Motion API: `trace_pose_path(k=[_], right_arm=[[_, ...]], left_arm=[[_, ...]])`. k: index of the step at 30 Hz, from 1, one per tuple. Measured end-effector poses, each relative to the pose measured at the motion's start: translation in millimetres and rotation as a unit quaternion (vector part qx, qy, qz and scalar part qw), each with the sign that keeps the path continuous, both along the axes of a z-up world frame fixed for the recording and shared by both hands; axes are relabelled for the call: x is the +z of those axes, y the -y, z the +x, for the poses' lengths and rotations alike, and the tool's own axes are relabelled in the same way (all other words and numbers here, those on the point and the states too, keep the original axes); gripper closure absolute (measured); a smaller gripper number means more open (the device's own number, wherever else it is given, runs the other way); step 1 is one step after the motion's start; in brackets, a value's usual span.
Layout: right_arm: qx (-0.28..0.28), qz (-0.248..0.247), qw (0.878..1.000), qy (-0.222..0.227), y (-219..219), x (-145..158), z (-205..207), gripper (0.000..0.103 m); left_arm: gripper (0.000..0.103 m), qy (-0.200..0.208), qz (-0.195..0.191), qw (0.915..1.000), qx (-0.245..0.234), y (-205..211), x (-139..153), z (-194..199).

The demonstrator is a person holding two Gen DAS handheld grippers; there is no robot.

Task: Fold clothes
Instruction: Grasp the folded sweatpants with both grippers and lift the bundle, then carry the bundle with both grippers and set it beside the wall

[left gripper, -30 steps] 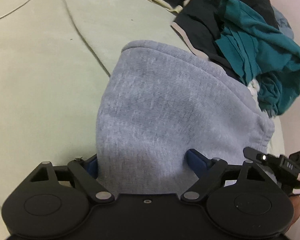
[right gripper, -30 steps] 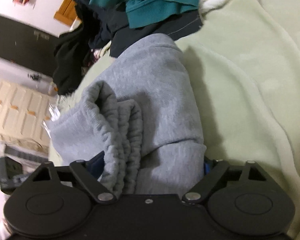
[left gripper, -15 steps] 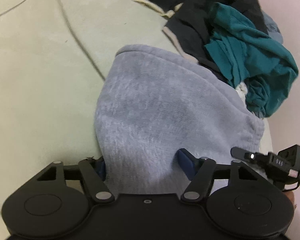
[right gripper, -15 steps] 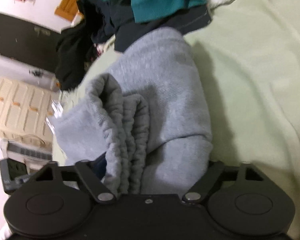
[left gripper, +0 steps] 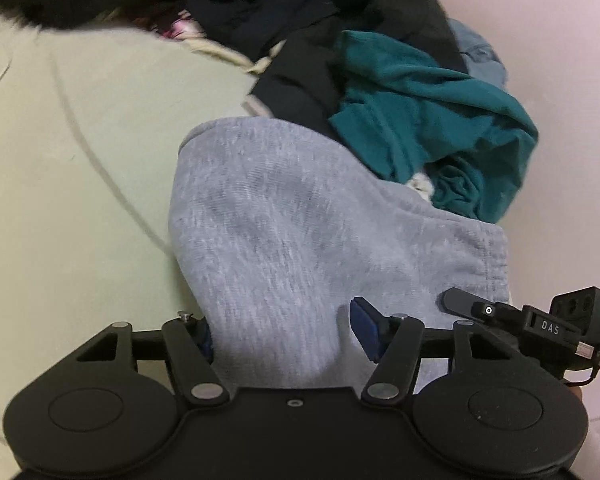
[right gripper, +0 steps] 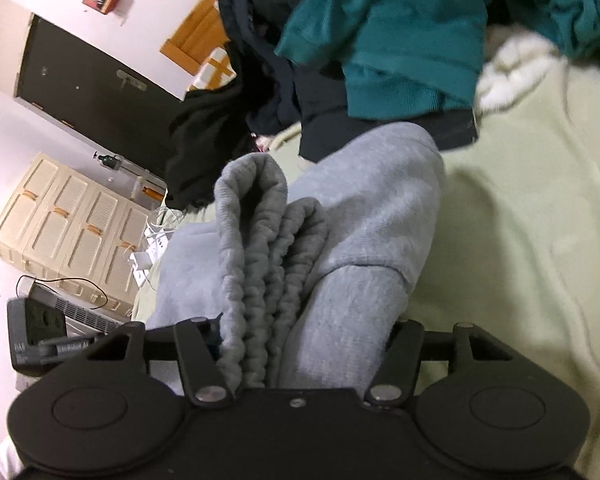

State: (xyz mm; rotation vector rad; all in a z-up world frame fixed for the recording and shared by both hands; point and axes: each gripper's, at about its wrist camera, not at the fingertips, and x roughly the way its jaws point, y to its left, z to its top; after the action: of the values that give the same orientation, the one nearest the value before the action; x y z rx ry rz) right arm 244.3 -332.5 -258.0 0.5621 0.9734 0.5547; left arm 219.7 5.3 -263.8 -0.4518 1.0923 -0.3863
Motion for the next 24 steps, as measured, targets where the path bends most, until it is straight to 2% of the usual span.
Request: trace_pose_path(k=[7, 10, 11, 13, 14, 16, 17, 18, 20, 21, 23, 24], right_arm=[[-0.074, 0.007, 0.996, 0.039, 58.7, 23.4, -27.7, 0.046], [-0.111, 0.000, 0.992, 0.057, 89.6, 35.3, -46.8, 0.046], [-0.125, -0.005, 0.990, 0.063, 101.6, 39.8, -54.8, 0.046], [-0.170, -0.032, 0.982, 0.082, 137.3, 52.8, -81.1, 0.046], [-0.187, -0.043, 0.977, 0.091, 147.9, 55.9, -89.9, 0.046], [-0.224, -0.061, 0.967, 0.105, 170.7, 60.8, -108.2, 0.046], [-0.248, -0.070, 0.960, 0.112, 185.3, 62.9, -120.2, 0.046], [-0.281, -0.082, 0.949, 0.120, 205.0, 63.9, -136.7, 0.046], [-0.319, -0.085, 0.935, 0.125, 225.8, 60.1, -152.9, 0.046], [-0.352, -0.087, 0.923, 0.130, 243.0, 54.7, -166.4, 0.046], [-0.398, -0.089, 0.903, 0.137, 264.3, 43.5, -184.0, 0.046], [-0.426, -0.090, 0.889, 0.143, 275.2, 33.8, -193.7, 0.046]], left_arm=[[0.038, 0.033, -0.007, 0.9973, -0.066, 56.6, 23.4, 18.8], [0.038, 0.045, -0.013, 0.9919, -0.118, 103.5, 29.7, 29.8], [0.038, 0.051, -0.016, 0.9878, -0.146, 130.5, 32.1, 34.8], [0.038, 0.051, -0.029, 0.9833, -0.172, 157.6, 33.2, 38.0], [0.038, 0.049, -0.045, 0.9790, -0.193, 183.5, 31.8, 42.5], [0.039, 0.057, -0.051, 0.9691, -0.235, 227.1, 28.7, 45.9], [0.039, 0.068, -0.049, 0.9595, -0.269, 264.3, 26.9, 47.0], [0.040, 0.073, -0.053, 0.9529, -0.289, 286.7, 25.1, 47.7], [0.042, 0.086, -0.059, 0.9374, -0.332, 339.9, 19.5, 47.9], [0.046, 0.092, -0.059, 0.9298, -0.351, 364.4, 16.4, 47.7], [0.049, 0.101, -0.058, 0.9184, -0.378, 399.9, 9.0, 47.8], [0.052, 0.110, -0.056, 0.9101, -0.396, 426.4, 2.4, 46.3]])
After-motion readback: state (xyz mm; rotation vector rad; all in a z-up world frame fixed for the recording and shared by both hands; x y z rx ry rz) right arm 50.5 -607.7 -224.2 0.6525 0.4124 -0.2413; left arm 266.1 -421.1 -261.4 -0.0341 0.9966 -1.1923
